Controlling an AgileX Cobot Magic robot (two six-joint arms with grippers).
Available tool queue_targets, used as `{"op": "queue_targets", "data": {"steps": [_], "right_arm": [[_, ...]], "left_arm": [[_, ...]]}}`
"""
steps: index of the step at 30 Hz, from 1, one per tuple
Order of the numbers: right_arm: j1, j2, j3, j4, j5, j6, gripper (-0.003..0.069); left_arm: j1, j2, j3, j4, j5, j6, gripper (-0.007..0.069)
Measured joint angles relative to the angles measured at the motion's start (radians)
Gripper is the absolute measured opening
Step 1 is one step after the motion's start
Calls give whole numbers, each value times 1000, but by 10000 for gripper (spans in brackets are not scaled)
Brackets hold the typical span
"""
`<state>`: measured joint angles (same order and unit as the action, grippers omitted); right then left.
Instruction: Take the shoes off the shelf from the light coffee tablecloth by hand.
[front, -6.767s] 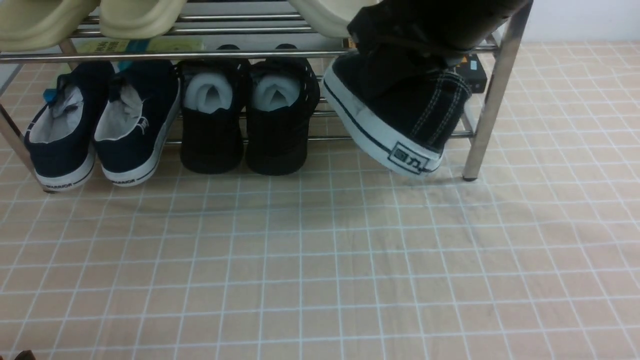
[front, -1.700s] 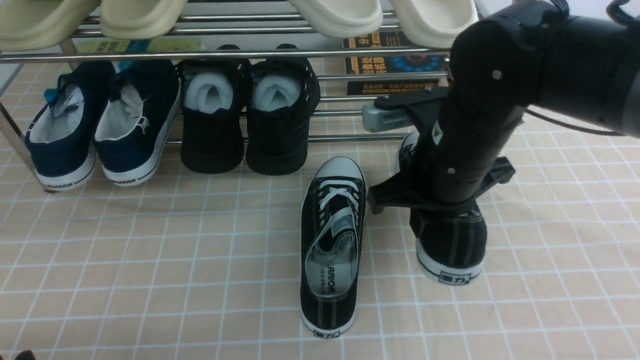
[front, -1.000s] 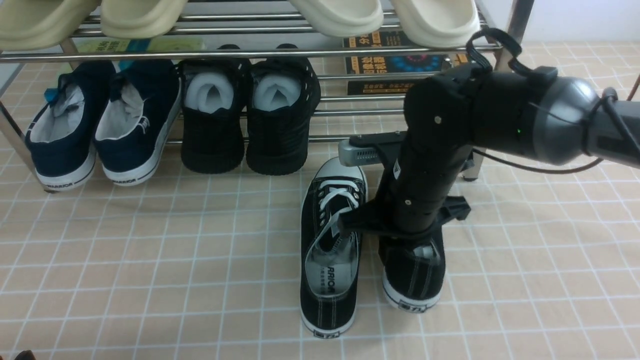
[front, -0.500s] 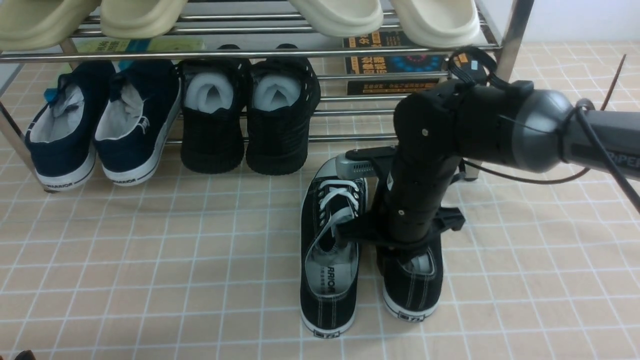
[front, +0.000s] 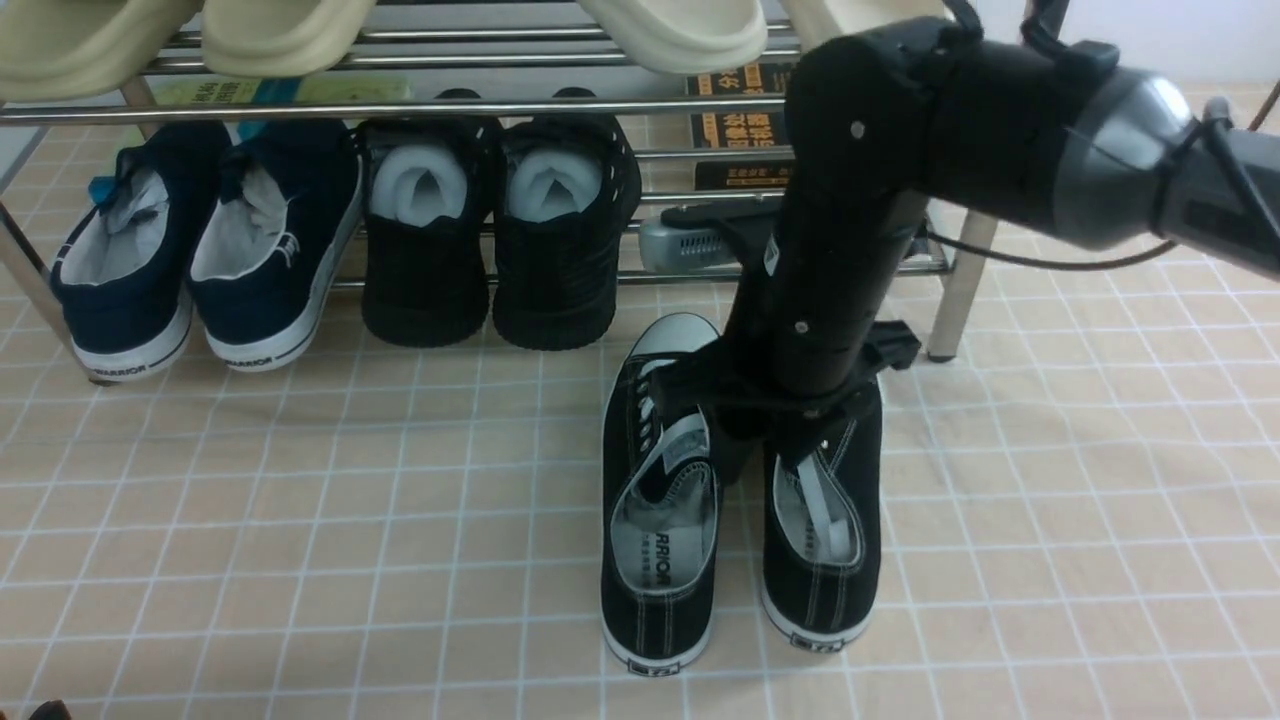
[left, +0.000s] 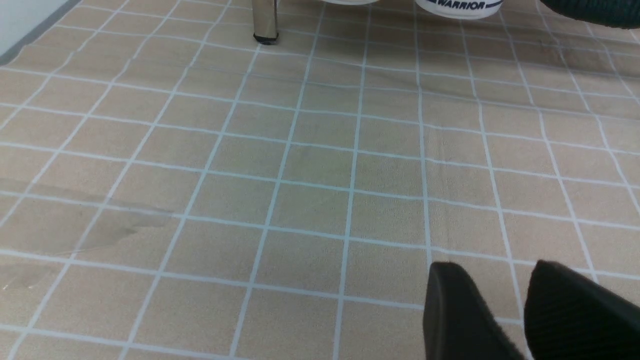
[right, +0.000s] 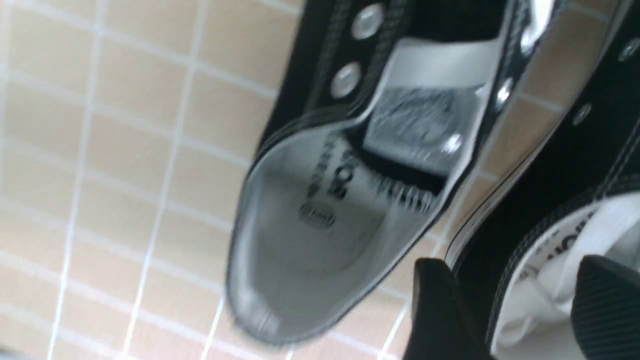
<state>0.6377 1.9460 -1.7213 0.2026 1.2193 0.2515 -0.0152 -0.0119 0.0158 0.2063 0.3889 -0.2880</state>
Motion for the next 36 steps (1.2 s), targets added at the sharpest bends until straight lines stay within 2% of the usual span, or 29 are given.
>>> {"op": "queue_targets", "data": {"steps": [5, 8, 13, 19, 25, 28, 30, 36], "right_arm": [[0, -106, 5, 4, 3, -45, 359], [0, -204, 33, 4, 7, -90, 307], [0, -421, 121, 4, 22, -169, 139], [0, -665, 261, -19, 29, -214, -12], [0, -913, 440, -57, 29, -217, -15], [0, -1053, 568, -60, -27, -208, -15], [0, -1165, 682, -60, -142, -185, -15], [0, -1458, 1024, -79, -540, -175, -15]], "left_arm": [[0, 0, 0, 0, 0, 0, 242], [0, 0, 0, 0, 0, 0, 242], [0, 0, 0, 0, 0, 0, 242], [0, 0, 0, 0, 0, 0, 242], [0, 0, 0, 0, 0, 1, 242], [0, 0, 0, -2, 0, -2, 242], [0, 0, 2, -43, -19, -45, 242], [0, 0, 10, -268, -75, -281, 242]]}}
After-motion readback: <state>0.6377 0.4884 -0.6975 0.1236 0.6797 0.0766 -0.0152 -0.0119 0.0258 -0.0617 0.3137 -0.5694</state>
